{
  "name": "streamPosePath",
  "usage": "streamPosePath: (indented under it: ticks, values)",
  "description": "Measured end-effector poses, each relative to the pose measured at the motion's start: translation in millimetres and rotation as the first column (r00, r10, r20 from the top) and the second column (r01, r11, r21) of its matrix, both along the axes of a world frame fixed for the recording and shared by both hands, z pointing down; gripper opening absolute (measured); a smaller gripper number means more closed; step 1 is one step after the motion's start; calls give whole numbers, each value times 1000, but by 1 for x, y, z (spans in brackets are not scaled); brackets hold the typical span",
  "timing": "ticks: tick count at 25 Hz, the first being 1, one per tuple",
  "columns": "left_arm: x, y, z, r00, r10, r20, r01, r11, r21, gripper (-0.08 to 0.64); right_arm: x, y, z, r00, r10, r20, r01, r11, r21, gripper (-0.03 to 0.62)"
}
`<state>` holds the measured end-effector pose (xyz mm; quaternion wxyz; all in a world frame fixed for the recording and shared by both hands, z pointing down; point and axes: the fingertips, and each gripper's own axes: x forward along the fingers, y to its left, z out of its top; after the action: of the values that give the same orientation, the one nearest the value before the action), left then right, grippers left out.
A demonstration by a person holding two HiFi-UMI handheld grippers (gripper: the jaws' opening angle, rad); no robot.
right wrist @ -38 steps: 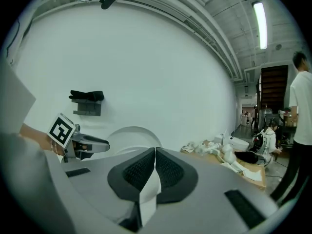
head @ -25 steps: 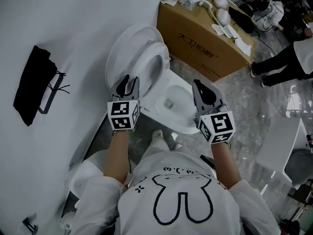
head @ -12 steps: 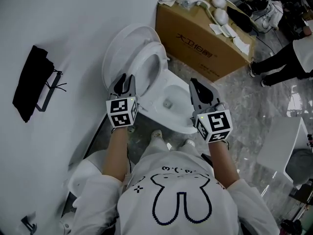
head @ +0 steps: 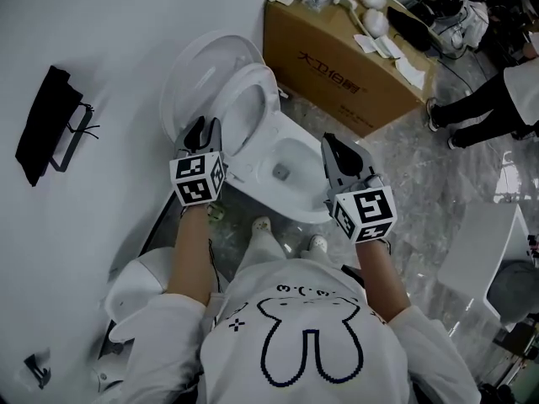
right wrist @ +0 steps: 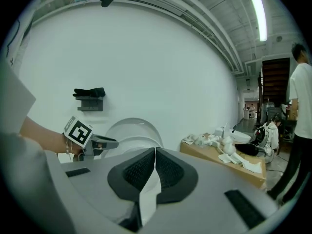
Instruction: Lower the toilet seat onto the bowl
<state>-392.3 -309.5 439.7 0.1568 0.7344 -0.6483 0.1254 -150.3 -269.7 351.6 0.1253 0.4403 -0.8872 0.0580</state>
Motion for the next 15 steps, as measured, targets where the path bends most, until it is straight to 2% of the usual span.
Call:
streamPosePath:
  ticks: [15]
  values:
    - [57,31,-1,998,-32,48,33,999,-27,128,84,22,-1,1000,-19,18,19,1000,13,29]
